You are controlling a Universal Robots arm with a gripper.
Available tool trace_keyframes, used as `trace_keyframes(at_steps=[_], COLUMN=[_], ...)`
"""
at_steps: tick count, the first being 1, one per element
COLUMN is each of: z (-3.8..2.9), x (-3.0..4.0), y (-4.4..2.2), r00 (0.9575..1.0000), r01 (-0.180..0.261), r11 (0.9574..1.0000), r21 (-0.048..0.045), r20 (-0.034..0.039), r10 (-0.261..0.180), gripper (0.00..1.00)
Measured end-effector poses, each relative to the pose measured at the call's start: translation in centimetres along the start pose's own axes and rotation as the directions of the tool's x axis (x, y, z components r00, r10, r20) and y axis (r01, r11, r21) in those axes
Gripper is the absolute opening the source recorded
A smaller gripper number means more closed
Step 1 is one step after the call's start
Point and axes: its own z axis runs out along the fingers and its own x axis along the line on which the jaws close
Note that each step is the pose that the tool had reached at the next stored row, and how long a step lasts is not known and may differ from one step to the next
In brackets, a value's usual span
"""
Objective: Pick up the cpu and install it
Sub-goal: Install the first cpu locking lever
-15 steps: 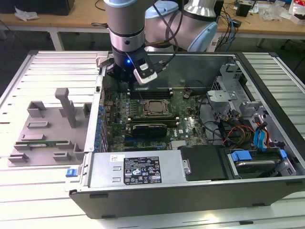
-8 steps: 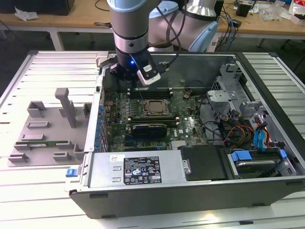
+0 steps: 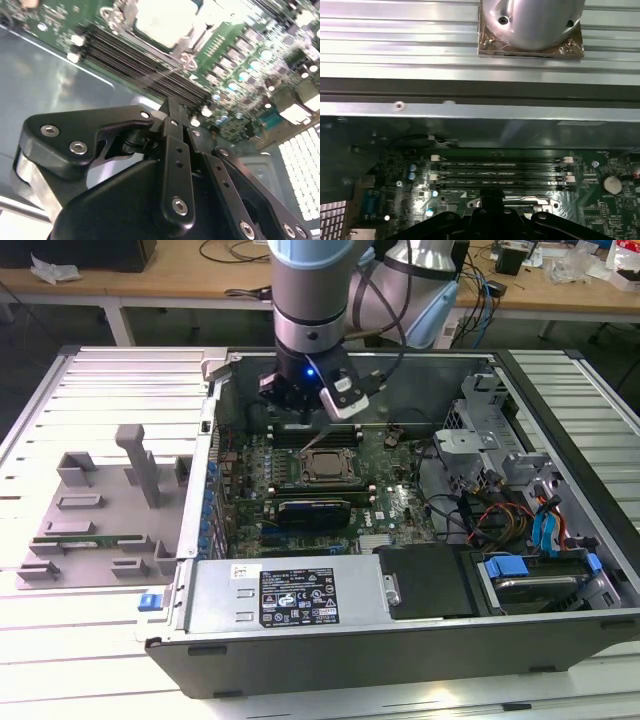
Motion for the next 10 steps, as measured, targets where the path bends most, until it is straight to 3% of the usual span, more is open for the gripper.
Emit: trace_keyframes(at_steps=[1,5,7,9,10], z=[0.05,0.11,0.72,1.05,1.10], x=[-0.79,-0.97,-1.19,-1.19,-1.19], y=[-0.09,-0.12,-0.36,-0.46,-0.48], r00=[1.0000,1.0000,1.0000,0.9994,0.9987], r01=[0.000,-0.001,-0.006,-0.034,-0.049], r11=[1.0000,1.0000,1.0000,0.9994,0.9987], r21=[0.0000,-0.0005,-0.0001,0.0037,0.0126], r20=[0.0002,0.0003,0.0016,0.0099,0.0148], r10=[0.000,0.001,0.006,0.034,0.049], gripper=[0.11,0.11,0.11,0.11,0.11])
